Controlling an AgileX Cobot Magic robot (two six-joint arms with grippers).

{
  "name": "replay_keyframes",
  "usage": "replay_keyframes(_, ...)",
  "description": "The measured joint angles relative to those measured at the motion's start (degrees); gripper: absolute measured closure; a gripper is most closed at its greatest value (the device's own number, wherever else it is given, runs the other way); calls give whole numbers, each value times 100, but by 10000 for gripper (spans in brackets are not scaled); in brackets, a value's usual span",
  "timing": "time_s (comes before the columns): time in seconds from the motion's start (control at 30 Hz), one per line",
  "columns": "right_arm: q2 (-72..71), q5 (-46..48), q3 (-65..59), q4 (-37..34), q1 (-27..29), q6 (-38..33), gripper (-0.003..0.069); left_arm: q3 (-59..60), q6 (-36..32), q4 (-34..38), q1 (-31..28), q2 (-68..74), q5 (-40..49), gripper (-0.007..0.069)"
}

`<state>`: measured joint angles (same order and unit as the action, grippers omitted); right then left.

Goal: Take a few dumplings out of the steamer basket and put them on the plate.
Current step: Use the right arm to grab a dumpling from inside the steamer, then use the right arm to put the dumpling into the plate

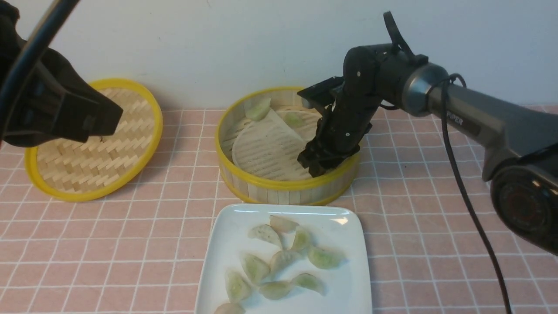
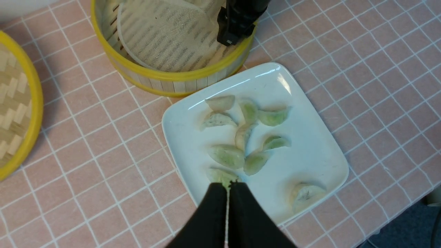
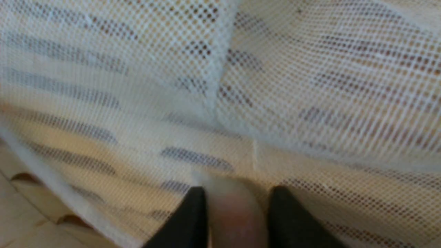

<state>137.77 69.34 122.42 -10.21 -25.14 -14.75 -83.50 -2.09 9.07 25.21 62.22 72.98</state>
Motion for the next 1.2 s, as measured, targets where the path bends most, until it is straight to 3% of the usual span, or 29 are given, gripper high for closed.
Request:
replay_keyframes(0.03,5,87,94,0,0,61,499,0,0,0,0,0,0,631)
replay_keyframes(0.43,-526,189,385,19,0,224,489,0,0,-1,0,0,2,631)
replay_keyframes(0.67,-1936,182,-1091,-140,0,275,489,0,0,-6,0,0,2,631)
replay_keyframes(0.77,-2488,198,-2205,-787,0,221,489,0,0,-6,0,0,2,631)
replay_keyframes(0.93,-2389,-10,-2860,-1263,0,54,489,0,0,-81,0,0,2,631)
replay_keyframes(1.03,-2155,-186,-2946,-1298,-36,-33,446,0,0,-125,0,0,2,631)
replay_keyframes(1.2,-1863,-241,-2964,-1304,-73,-97,302,0,0,-132,0,0,2,631)
